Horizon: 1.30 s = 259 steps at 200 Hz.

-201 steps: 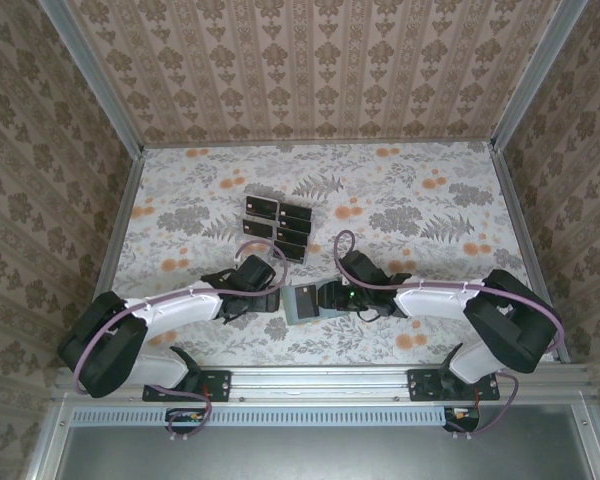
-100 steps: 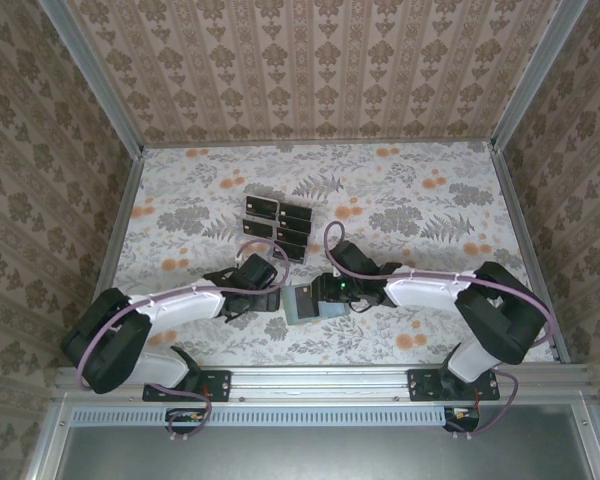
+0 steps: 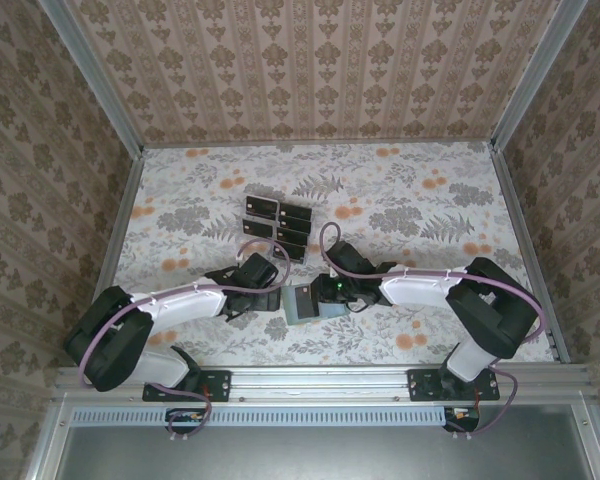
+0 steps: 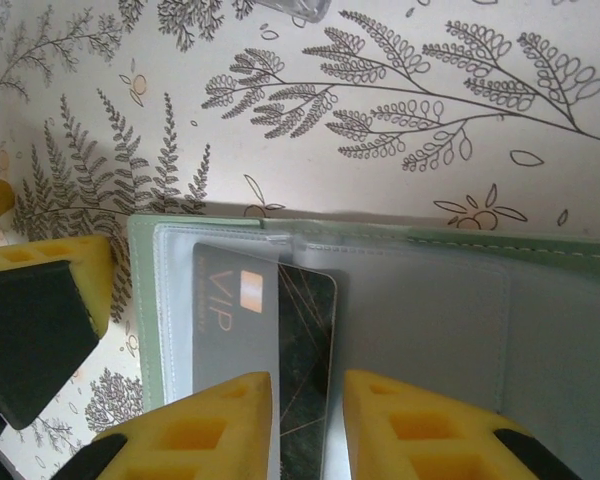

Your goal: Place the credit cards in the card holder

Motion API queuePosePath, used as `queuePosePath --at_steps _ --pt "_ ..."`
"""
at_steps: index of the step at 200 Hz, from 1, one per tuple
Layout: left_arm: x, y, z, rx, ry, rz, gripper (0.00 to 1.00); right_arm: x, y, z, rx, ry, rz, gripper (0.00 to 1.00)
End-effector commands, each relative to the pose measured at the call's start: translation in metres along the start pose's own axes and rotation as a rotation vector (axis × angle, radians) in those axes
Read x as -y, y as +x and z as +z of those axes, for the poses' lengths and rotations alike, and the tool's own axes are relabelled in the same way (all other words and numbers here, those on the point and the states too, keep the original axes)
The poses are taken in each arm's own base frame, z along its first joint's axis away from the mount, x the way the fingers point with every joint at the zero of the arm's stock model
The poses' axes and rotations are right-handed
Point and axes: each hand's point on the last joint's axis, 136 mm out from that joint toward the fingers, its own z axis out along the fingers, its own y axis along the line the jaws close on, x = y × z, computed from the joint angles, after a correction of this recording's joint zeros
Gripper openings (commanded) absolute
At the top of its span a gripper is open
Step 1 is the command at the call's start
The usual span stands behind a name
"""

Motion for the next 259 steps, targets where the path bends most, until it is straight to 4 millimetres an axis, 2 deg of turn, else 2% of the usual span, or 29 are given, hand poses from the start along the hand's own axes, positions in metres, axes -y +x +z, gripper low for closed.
queuePosePath --at_steps 1,79,234,259 --pt "0.008 0.007 0.013 -0.033 0.035 0.016 1.00 -0.012 -0.004 0.004 -0.005 -0.028 -0.020 0.27" --pt "0.008 0.009 0.014 -0.037 0.038 0.019 1.00 -0.012 -0.001 0.009 -0.017 -0.025 -0.020 0.26" --pt "0.015 0.008 0.015 -0.044 0.046 0.028 1.00 -0.035 0.009 0.022 -0.056 -0.078 -0.030 0.24" --pt "0.016 0.007 0.014 -0.042 0.048 0.028 1.00 -0.039 0.007 0.017 -0.050 -0.088 -0.033 0.25"
